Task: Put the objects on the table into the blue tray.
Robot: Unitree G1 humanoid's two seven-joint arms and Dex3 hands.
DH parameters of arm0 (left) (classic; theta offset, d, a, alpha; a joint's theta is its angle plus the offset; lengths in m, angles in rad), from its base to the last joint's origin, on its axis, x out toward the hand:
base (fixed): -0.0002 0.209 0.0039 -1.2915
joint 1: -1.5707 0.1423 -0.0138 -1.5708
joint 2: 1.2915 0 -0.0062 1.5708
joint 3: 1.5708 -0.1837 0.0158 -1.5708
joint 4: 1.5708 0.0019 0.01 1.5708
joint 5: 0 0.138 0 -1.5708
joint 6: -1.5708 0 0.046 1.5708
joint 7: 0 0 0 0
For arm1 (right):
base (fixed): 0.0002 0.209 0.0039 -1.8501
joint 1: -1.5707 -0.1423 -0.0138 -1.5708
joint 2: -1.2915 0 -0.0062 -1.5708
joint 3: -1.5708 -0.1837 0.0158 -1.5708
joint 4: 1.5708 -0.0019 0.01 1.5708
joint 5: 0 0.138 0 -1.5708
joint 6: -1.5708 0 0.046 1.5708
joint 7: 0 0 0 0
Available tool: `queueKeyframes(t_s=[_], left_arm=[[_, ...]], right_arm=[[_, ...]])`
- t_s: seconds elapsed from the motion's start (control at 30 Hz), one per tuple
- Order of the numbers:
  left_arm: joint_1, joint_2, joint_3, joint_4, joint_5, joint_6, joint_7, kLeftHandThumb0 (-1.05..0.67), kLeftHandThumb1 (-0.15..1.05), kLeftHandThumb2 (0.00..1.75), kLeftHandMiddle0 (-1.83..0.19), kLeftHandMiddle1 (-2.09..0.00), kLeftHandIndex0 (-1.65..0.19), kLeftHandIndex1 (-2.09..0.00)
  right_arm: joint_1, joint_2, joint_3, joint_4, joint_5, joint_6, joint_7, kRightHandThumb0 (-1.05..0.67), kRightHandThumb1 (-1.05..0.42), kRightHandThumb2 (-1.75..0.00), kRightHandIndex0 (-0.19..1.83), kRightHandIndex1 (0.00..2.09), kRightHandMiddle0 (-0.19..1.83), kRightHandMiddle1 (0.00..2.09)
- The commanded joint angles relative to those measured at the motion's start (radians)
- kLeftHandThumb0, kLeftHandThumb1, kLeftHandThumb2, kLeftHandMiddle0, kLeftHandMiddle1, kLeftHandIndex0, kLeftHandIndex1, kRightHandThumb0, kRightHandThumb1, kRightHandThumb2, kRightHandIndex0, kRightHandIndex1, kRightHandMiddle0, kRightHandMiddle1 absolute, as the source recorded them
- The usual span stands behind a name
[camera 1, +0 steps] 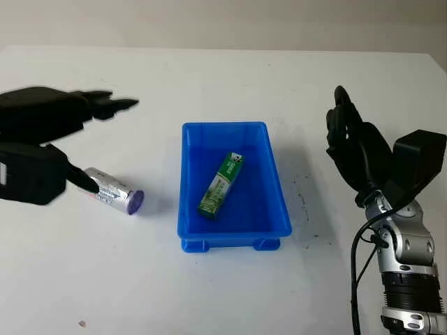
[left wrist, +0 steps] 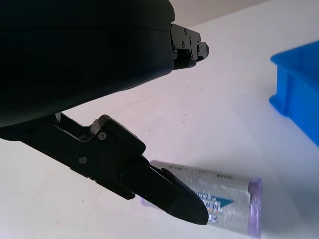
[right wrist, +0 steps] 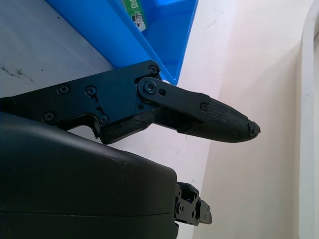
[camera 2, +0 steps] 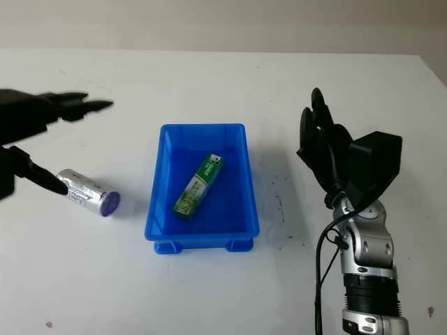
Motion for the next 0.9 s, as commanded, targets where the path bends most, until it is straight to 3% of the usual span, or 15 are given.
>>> queueKeyframes(t_s=[0.0, 0.23, 0.47, 0.63, 0.67, 0.7, 0.73, 0.8, 0.83, 0.87], left_arm=[[0.011, -0.008, -0.012, 0.022, 0.008, -0.025, 0.014, -0.72, 0.77, 0.06, -0.01, -0.06, -0.02, -0.06], [0.057, -0.048, -0.049, 0.067, 0.079, -0.053, 0.075, -0.68, 0.81, 0.06, -0.01, -0.06, -0.04, -0.06], [0.106, -0.101, -0.085, 0.171, 0.166, -0.121, 0.234, -0.59, 0.85, 0.06, -0.22, -0.09, -0.21, -0.12], [0.143, -0.130, -0.101, 0.174, 0.165, -0.113, 0.249, -0.57, 0.91, 0.07, -0.38, -0.13, -0.34, -0.17], [0.151, -0.132, -0.109, 0.179, 0.177, -0.126, 0.263, -0.57, 0.93, 0.06, -0.38, -0.33, -0.38, -0.21], [0.157, -0.132, -0.119, 0.189, 0.193, -0.147, 0.284, -0.57, 0.95, 0.06, -0.23, -0.97, -0.43, -0.30], [0.163, -0.126, -0.133, 0.194, 0.224, -0.169, 0.311, -0.57, 0.97, 0.06, -0.17, -1.26, -0.43, -0.41], [0.170, -0.111, -0.155, 0.194, 0.304, -0.201, 0.376, -0.58, 1.00, 0.06, -0.17, -1.50, -0.30, -0.91], [0.171, -0.102, -0.169, 0.191, 0.356, -0.216, 0.415, -0.59, 1.03, 0.08, -0.31, -1.85, -0.29, -1.44], [0.172, -0.095, -0.177, 0.187, 0.399, -0.227, 0.451, -0.59, 1.04, 0.12, -0.50, -1.97, -0.30, -1.76]], right_arm=[[-0.014, -0.012, -0.012, -0.004, 0.007, 0.000, 0.002, -0.74, -1.05, -0.74, -0.19, 0.00, -0.19, 0.00], [-0.014, -0.015, -0.014, -0.014, 0.013, 0.016, -0.001, -0.73, -1.05, -0.75, -0.19, 0.00, -0.19, 0.00], [-0.018, -0.023, -0.016, -0.017, 0.021, 0.022, 0.010, -0.76, -1.05, -0.74, -0.19, 0.00, -0.19, 0.00], [-0.021, -0.021, -0.019, -0.024, 0.025, 0.033, 0.001, -0.77, -1.05, -0.72, -0.19, 0.00, -0.19, 0.00], [-0.023, -0.019, -0.020, -0.025, 0.026, 0.036, -0.003, -0.77, -1.05, -0.72, -0.19, 0.00, -0.19, 0.00], [-0.025, -0.018, -0.021, -0.024, 0.027, 0.035, -0.006, -0.77, -1.05, -0.71, -0.19, 0.00, -0.19, 0.00], [-0.026, -0.018, -0.022, -0.024, 0.028, 0.034, -0.007, -0.77, -1.05, -0.71, -0.19, 0.00, -0.19, 0.00], [-0.028, -0.023, -0.021, -0.018, 0.027, 0.027, -0.002, -0.77, -1.05, -0.71, -0.19, 0.00, -0.19, 0.00], [-0.030, -0.025, -0.022, -0.016, 0.027, 0.025, 0.001, -0.77, -1.05, -0.71, -0.19, 0.00, -0.19, 0.00], [-0.032, -0.028, -0.022, -0.014, 0.027, 0.025, 0.002, -0.77, -1.05, -0.71, -0.19, 0.00, -0.19, 0.00]])
